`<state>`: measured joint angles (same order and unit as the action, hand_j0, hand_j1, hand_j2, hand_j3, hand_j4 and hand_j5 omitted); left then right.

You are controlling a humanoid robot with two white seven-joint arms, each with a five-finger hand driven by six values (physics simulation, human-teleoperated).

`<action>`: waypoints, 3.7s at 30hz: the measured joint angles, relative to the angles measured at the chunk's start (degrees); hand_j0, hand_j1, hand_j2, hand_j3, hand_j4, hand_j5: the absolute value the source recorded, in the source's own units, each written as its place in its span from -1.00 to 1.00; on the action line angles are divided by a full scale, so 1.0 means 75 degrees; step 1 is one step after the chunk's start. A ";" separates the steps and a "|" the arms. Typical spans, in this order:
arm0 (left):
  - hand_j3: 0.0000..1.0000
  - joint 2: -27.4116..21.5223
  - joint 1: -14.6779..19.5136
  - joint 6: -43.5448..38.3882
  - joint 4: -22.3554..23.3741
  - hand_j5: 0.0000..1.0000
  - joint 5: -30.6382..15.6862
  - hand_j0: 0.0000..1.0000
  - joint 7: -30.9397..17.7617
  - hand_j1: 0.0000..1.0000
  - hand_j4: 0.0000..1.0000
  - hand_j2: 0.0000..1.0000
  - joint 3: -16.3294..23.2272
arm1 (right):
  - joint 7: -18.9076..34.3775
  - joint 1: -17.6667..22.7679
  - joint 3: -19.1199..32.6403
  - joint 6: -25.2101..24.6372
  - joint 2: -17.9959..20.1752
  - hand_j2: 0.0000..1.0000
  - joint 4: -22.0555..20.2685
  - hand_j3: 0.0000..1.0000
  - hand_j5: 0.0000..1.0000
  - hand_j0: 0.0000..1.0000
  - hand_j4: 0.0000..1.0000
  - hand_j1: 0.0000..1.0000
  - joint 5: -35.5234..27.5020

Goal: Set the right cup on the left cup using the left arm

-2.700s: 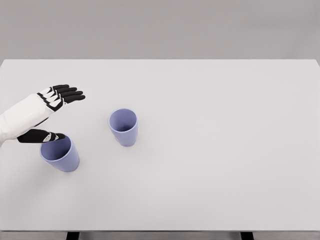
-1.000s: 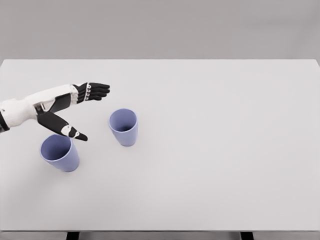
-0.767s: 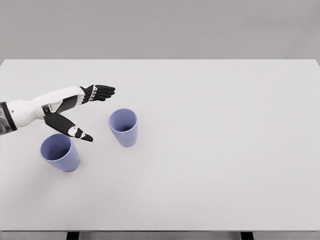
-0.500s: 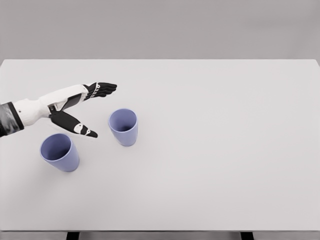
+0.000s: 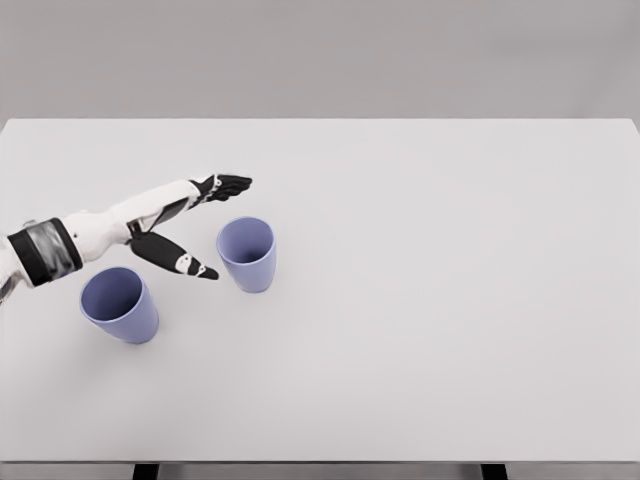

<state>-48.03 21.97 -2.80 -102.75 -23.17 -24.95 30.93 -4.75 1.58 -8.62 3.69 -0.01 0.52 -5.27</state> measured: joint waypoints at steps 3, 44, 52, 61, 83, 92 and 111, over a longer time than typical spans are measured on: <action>1.00 0.0041 -0.0012 -0.0008 0.0042 1.00 0.0025 1.00 0.0110 1.00 1.00 1.00 0.0209 | 0.0000 0.0000 0.0000 0.0000 0.0000 1.00 0.0000 1.00 1.00 1.00 1.00 1.00 0.0000; 1.00 0.0572 0.0410 -0.0023 0.0851 1.00 -0.0012 1.00 0.0700 1.00 1.00 1.00 0.1070 | 0.0000 0.0000 0.0000 0.0000 0.0000 1.00 0.0000 1.00 1.00 1.00 1.00 1.00 0.0000; 1.00 0.0633 0.0469 -0.0026 0.1033 1.00 -0.0023 1.00 0.0700 1.00 1.00 1.00 0.1163 | 0.0000 0.0000 0.0000 0.0000 0.0000 1.00 0.0000 1.00 1.00 1.00 1.00 1.00 0.0000; 1.00 0.0655 0.0527 -0.0024 0.1081 1.00 0.0004 1.00 0.0696 1.00 1.00 1.00 0.1188 | 0.0000 0.0000 0.0000 0.0000 0.0000 1.00 0.0000 1.00 1.00 1.00 1.00 1.00 0.0000; 1.00 0.0667 0.0492 -0.0021 0.1082 1.00 0.0259 1.00 0.0866 1.00 1.00 1.00 0.1363 | 0.0000 0.0000 0.0000 0.0000 0.0000 1.00 0.0000 1.00 1.00 1.00 1.00 1.00 0.0000; 0.57 0.0668 0.0457 -0.0015 0.1086 0.57 0.0353 0.57 0.0899 0.57 0.57 0.57 0.1441 | 0.0000 0.0000 0.0000 0.0000 0.0000 1.00 0.0000 1.00 1.00 1.00 1.00 1.00 0.0000; 0.27 0.0416 0.0539 -0.0018 0.0670 0.27 -0.0075 0.27 0.0947 0.27 0.27 0.27 0.1315 | 0.0000 0.0000 0.0000 0.0000 0.0000 1.00 0.0000 1.00 1.00 1.00 1.00 1.00 0.0000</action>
<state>-44.92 26.02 -2.94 -97.72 -23.73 -17.84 40.80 -4.75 1.58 -8.62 3.69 -0.01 0.52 -5.27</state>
